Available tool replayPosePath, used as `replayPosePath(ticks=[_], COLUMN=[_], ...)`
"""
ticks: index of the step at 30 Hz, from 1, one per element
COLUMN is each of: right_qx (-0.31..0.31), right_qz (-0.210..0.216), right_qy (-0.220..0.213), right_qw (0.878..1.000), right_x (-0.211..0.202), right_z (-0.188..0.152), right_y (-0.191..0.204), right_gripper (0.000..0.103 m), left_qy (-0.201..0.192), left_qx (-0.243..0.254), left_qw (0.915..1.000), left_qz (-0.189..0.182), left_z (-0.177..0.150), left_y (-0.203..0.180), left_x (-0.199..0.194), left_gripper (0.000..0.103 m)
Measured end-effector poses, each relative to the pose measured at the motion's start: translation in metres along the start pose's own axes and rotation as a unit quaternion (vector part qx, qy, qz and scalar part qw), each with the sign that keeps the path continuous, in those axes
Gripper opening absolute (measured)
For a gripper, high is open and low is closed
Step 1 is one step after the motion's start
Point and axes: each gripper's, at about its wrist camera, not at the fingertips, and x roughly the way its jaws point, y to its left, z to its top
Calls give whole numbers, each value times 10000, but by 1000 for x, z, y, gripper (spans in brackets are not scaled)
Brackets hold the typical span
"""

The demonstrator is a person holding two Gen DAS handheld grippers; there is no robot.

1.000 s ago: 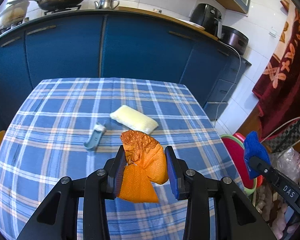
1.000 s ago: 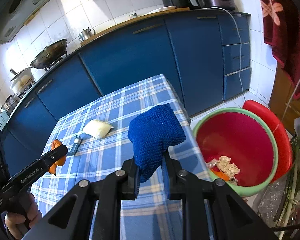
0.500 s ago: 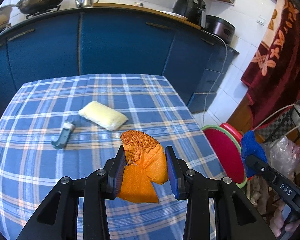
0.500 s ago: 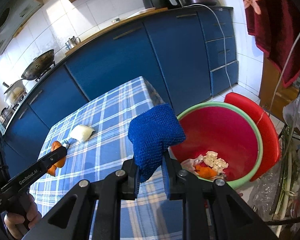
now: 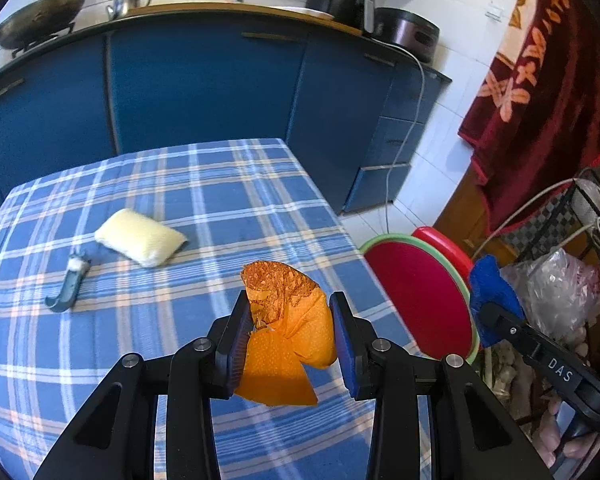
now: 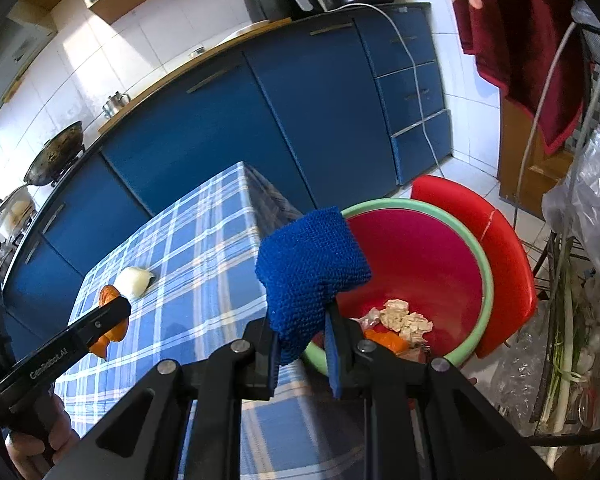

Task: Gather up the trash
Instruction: 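Carry the orange bag and blue cloth over the red bin and open both grippers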

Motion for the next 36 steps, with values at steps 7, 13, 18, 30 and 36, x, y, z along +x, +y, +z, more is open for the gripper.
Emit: replayPosePath(ticks=[7,13,18,30,36], right_qx=[210,357,463,780,802], right_qz=[-96,-202,-290,-547,-533], right_qy=[3,42,85,410,506], right_qw=[9997,9991,9985,9946,9941], right_x=[6,12,18,43,49], right_z=[3,4,4,0,-1], right_y=[-21,-37,-50,-89,-97], right_gripper=[21,21,21,24,29], left_qy=[104,192,312,475,645], left_qx=[213,399,528,921,1035], left_qw=[9997,9988,9977,9937,9914], left_qz=[-94,-195,-291,-422,-473], left_z=[5,9,11,16,14], left_y=[-22,-41,-54,-91,-105], left_x=[14,27,41,70,89], left_gripper=[39,39,39,39,39])
